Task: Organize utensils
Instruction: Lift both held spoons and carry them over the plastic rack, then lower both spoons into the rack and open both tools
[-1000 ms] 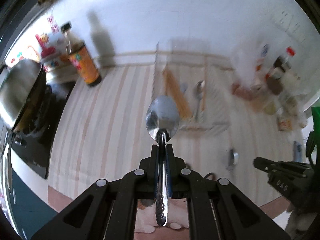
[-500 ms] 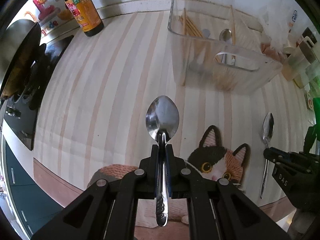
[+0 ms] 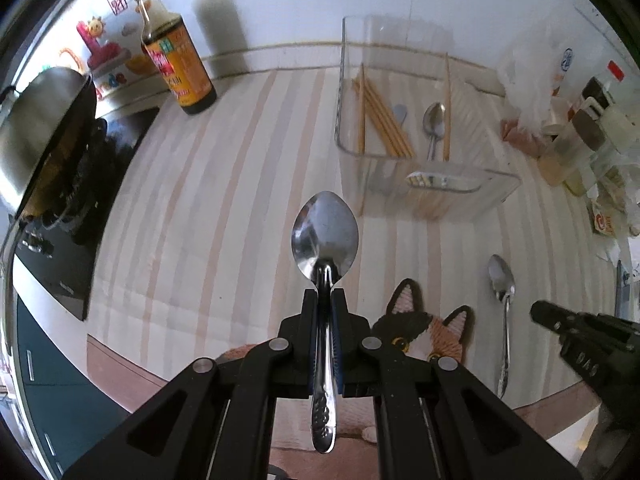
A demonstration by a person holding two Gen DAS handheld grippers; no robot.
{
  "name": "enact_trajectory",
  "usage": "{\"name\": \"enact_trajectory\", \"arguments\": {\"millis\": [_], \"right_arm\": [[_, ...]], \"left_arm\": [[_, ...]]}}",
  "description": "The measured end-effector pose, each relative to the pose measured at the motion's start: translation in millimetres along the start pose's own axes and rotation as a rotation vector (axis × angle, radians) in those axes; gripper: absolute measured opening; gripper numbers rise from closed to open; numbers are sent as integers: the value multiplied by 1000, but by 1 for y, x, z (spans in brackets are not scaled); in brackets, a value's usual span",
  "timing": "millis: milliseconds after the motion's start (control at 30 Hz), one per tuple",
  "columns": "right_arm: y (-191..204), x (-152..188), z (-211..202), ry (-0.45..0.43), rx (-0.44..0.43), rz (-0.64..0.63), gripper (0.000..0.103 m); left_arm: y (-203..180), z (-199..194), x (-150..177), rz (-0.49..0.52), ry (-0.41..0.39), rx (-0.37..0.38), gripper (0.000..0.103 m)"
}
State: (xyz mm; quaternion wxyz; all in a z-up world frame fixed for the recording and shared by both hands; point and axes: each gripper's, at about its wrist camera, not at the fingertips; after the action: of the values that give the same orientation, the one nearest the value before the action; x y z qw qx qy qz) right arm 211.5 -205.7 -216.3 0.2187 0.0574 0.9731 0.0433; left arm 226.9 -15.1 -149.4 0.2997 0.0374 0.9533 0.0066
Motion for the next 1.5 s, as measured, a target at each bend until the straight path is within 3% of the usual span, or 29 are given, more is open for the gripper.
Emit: {"name": "enact_trajectory", "arguments": {"millis": [200, 300, 367, 433, 567, 600, 667, 900, 1167, 1300, 1500], "right_arm": [[-19, -15, -17, -33, -19, 48, 0], [-25, -17, -3, 38, -66, 82, 0], [-23, -26, 4, 51, -51, 60, 4], [-19, -23, 15, 80, -31, 44, 18], [-8, -12, 48, 149, 18, -5, 20], [-4, -9, 50, 139, 28, -20, 19], [5, -7, 50, 124, 88, -78, 7], [-8, -3, 37, 80, 67, -3, 7], [-11, -10, -28, -50, -25, 62, 7], [-4, -30, -68, -133, -79, 72, 7], [11, -92, -112, -241, -154, 71, 7]], "left_arm": [[2, -2, -6, 0, -10, -8, 4], [1, 0, -5, 5, -6, -12, 4], [0, 5, -3, 11, 3, -17, 4], [-1, 10, 1, 16, 16, -19, 4], [-4, 17, 9, 24, 36, -21, 4], [-5, 19, 10, 26, 41, -21, 4], [-6, 21, 13, 27, 48, -17, 4], [-3, 10, 9, 19, 21, -15, 4], [5, -31, -21, -17, -73, 19, 4], [2, -55, -52, -23, -134, 67, 4], [-10, -61, -110, 6, -188, 130, 4]]}}
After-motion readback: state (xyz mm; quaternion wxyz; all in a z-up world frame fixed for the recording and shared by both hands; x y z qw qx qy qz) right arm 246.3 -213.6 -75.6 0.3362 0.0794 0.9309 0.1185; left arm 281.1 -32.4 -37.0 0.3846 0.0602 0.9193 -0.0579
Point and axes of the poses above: each gripper's, at about its wrist camera, not at the fingertips, and z roughly the way its jaws point, y to its left, x to its underside, and after that the axes turned 12 degrees about -y, right-handed
